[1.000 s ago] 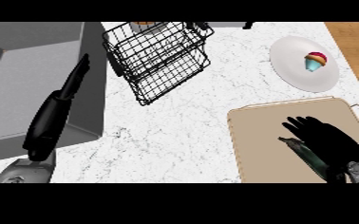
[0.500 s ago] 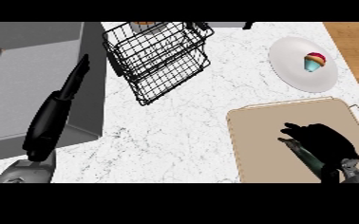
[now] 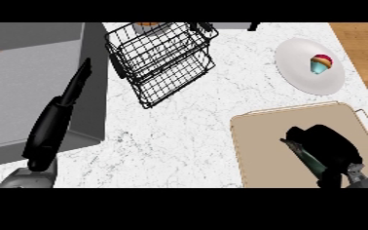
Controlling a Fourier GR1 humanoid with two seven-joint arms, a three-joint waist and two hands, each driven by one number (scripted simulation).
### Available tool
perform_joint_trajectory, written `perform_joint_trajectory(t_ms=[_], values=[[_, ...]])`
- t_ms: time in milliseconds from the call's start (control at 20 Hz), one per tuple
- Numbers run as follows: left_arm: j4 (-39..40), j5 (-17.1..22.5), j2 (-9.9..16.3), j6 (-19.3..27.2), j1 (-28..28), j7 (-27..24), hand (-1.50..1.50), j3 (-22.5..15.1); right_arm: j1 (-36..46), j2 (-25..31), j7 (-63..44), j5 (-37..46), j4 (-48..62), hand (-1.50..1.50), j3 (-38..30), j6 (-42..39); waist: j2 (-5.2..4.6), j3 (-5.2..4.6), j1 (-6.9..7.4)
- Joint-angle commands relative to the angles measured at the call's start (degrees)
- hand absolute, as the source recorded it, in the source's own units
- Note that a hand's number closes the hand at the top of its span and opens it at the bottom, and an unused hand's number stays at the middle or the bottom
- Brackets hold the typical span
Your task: Pick the eggplant from the tray and place it in the tiered basket
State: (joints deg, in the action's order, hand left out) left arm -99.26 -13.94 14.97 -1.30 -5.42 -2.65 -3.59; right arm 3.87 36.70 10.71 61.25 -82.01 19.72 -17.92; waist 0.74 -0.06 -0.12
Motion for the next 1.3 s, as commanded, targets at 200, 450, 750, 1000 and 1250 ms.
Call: perform_joint_trajectory(t_ms=[200, 450, 750, 1000, 1250], values=[[2.8, -1.0, -1.4, 0.7, 3.2, -0.2, 0.00, 0.6, -1.9, -4.8, -9.1, -1.6, -10.1, 1.50, -5.4, -0.9, -0.52, -0.03, -0.70], [1.7, -0.4, 0.8, 1.2, 4.4, 2.2, 0.00, 4.4, -8.2, -14.3, -33.9, -0.8, -8.3, 1.50, -19.0, 7.5, 1.51, -0.32, -9.32], [-0.7, -0.5, 0.2, 1.0, 6.4, 2.9, 0.00, 3.7, -11.9, -28.3, -53.1, 4.5, -24.3, 1.50, -17.8, 14.6, 1.33, -0.42, -7.18], [-1.1, 0.4, 1.1, -0.9, 5.7, 1.1, 0.00, 3.2, -8.5, -36.4, -65.7, 9.1, -39.8, 1.50, -8.4, 17.3, 0.60, -0.41, -3.22], [-0.9, 1.3, 0.0, -1.7, 2.6, 2.8, 0.00, 2.2, -2.1, -36.6, -76.6, 24.4, -50.0, 1.50, 5.9, 6.3, -0.02, -0.39, -0.79]])
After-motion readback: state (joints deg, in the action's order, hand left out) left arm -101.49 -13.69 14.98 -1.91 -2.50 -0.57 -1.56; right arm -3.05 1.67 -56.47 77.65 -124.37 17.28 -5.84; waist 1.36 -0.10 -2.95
